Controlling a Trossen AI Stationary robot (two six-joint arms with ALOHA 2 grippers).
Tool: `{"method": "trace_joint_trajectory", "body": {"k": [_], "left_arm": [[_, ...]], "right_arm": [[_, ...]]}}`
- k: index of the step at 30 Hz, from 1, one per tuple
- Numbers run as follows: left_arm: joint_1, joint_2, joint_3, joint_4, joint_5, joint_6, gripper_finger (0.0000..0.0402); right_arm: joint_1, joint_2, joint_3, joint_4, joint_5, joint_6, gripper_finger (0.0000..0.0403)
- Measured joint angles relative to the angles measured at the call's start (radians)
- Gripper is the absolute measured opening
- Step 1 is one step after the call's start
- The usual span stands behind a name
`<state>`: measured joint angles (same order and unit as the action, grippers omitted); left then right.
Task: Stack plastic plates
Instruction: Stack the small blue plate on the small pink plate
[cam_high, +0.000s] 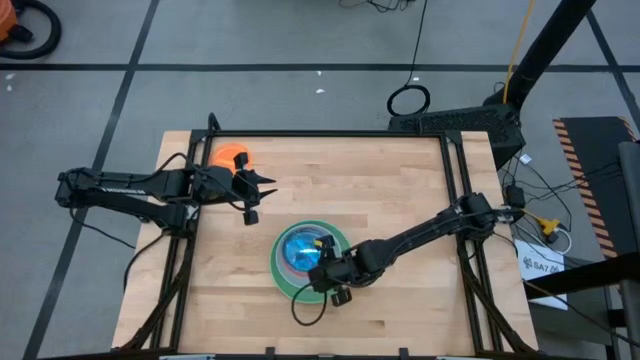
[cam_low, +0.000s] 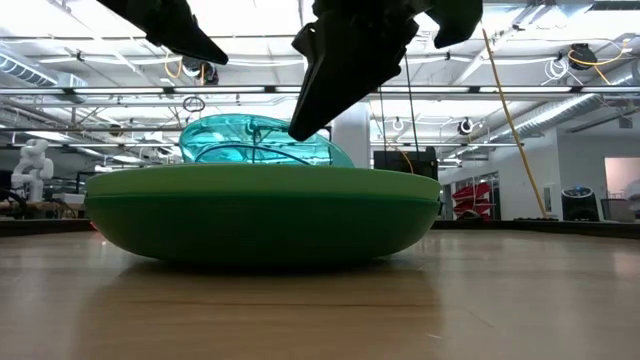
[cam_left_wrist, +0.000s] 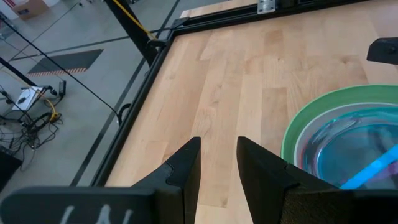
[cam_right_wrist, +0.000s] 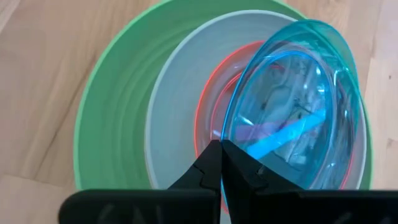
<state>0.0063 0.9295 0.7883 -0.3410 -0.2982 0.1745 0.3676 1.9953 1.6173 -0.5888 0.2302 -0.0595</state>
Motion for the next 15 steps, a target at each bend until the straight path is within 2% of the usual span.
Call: {"method": "trace_joint_trajectory", "body": {"k": [8, 15], "left_arm": [[0.0, 0.0, 0.0, 0.0, 0.0, 0.0, 0.0111], [0.0, 0.0, 0.0, 0.001, 0.0, 0.0, 0.0111]], "right_arm": [[0.0, 0.0, 0.0, 0.0, 0.0, -0.008, 0.0004], [0.0, 0.0, 0.0, 0.0, 0.0, -0.006, 0.0032]]}}
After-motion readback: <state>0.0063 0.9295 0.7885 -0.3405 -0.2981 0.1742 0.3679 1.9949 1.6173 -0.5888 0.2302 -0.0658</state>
